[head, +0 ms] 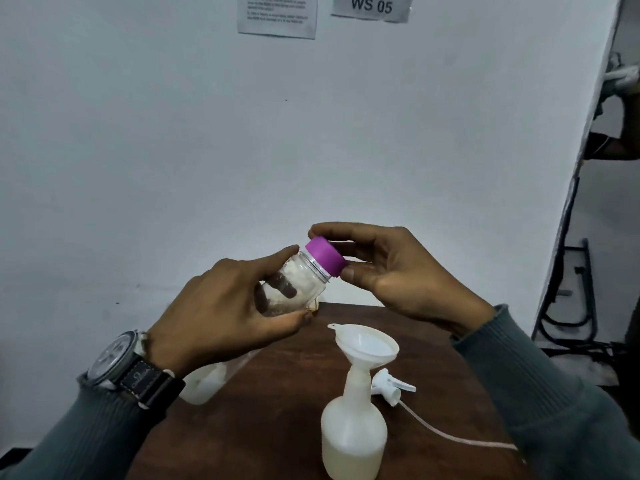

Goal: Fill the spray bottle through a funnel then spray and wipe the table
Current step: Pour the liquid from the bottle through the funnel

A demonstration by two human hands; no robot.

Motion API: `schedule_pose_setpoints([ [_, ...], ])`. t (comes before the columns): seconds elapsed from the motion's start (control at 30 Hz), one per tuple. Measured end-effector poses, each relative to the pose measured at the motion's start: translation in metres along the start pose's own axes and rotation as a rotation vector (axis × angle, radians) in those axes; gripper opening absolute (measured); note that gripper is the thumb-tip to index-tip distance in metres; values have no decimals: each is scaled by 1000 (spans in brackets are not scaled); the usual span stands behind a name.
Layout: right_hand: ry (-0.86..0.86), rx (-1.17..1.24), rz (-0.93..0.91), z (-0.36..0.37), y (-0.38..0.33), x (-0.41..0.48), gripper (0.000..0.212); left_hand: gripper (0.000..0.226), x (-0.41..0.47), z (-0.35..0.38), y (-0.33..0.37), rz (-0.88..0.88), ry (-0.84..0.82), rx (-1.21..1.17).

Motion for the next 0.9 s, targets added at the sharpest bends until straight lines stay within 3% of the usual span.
schedule_pose_setpoints([
  [0.2,-52,-19,3,3,-10,7,57,77,-1,6,-16,3,-77,-185],
  [0.23,-56,-70,2,3,-12,9,50,83,-2,7,-19,-1,-80,-203],
  [0.3,-37,-312,11,0,-19,10,15,91,-3,8,-23,0,-63,-194],
  [0.33,-25,-452,18,-2,-20,11,26,90,-4,9,-25,0,-51,-187],
  [0.4,68,-565,52,-10,-20,12,73,81,-2,10,-27,-8,-28,-193],
  [0.47,189,-461,46,-16,-22,14,80,78,2,10,-28,-20,4,-179],
  [0.53,193,-324,-29,-15,-25,15,51,81,3,11,-28,-24,11,-173],
  [0.6,59,-288,-50,-6,-24,16,24,85,2,11,-26,-14,7,-160],
  [0.73,89,-342,78,-13,-14,14,62,84,2,11,-27,-29,60,-131],
  [0.77,112,-333,88,-16,-13,13,61,84,2,9,-28,-40,74,-130],
  [0.87,20,-320,9,-11,-15,12,24,87,2,10,-28,-27,72,-83],
  [0.9,-22,-326,-6,-8,-15,12,34,88,2,11,-27,-19,66,-77],
])
Point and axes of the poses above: each hand's wrist, its own x-axis towards the middle knuckle, its own z-axis out of the palm, y = z × x, the point moved 6 cm from there along x, towards the middle knuckle, and after that the axes turned 12 degrees about y, right-handed, at the moved point
